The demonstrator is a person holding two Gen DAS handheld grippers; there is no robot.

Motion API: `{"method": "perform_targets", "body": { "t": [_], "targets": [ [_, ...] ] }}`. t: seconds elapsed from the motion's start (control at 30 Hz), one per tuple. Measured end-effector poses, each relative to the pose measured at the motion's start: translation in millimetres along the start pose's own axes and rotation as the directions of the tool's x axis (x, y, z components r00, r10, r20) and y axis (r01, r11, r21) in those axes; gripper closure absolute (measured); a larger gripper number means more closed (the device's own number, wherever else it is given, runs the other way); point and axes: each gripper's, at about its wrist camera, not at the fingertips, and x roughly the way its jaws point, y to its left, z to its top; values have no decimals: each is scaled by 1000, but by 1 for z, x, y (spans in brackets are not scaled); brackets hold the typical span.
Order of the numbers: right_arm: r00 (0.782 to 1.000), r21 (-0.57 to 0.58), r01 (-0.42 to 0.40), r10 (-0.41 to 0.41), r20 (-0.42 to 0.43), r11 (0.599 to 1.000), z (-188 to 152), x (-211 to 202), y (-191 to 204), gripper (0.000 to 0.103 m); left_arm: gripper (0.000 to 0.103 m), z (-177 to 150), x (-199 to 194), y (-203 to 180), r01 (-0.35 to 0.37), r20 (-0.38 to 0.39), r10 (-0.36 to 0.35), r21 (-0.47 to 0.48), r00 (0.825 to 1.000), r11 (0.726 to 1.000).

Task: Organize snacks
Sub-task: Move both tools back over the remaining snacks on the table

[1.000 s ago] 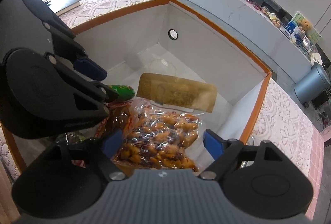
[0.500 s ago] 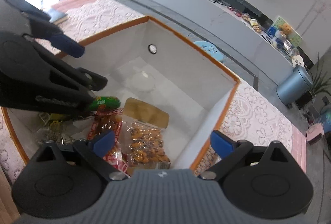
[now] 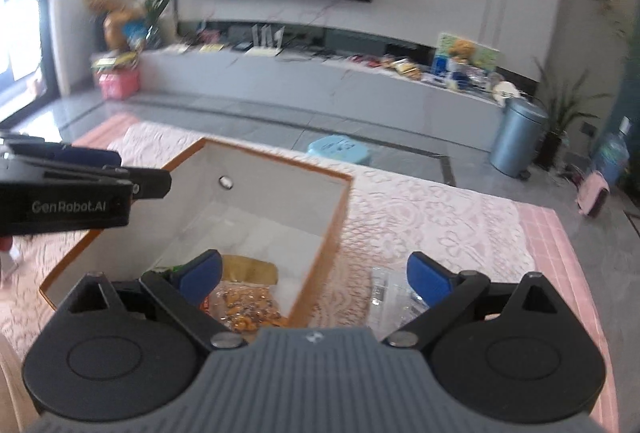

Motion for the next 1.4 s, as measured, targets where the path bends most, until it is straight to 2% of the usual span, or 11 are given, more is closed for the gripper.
{"method": "perform_targets", "body": {
  "t": [0.13, 0.3, 0.4, 0.57, 0.8, 1.03, 1.4],
  "targets": [
    [999, 49, 42, -43, 23, 998, -15, -20, -17, 5, 39, -4, -9, -24, 26, 41, -26, 1, 999, 1000],
    [992, 139, 109, -116, 48, 984, -39, -44, -48, 4, 39, -14, -12, -53, 68, 58, -66, -35, 996, 997],
    [982, 199, 167, -181, 54, 966, -55, -57, -70, 4, 38, -19, -7, -68, 86, 45, -84, -31, 995, 996],
    [968, 286, 223, -247, 50, 932, -78, -69, -102, 4, 28, -27, 3, -94, 123, 3, -123, -7, 992, 992],
    [962, 302, 261, -275, 4, 917, -103, -61, -130, 4, 25, -36, 20, -123, 162, -69, -159, 40, 985, 986],
    [963, 314, 259, -269, -11, 914, -125, -46, -149, 4, 26, -51, 36, -137, 184, -132, -177, 45, 975, 982],
    [979, 418, 188, -202, -10, 889, -143, -23, -177, 4, 26, -59, 73, -154, 210, -207, -190, 78, 960, 975]
  ]
}}
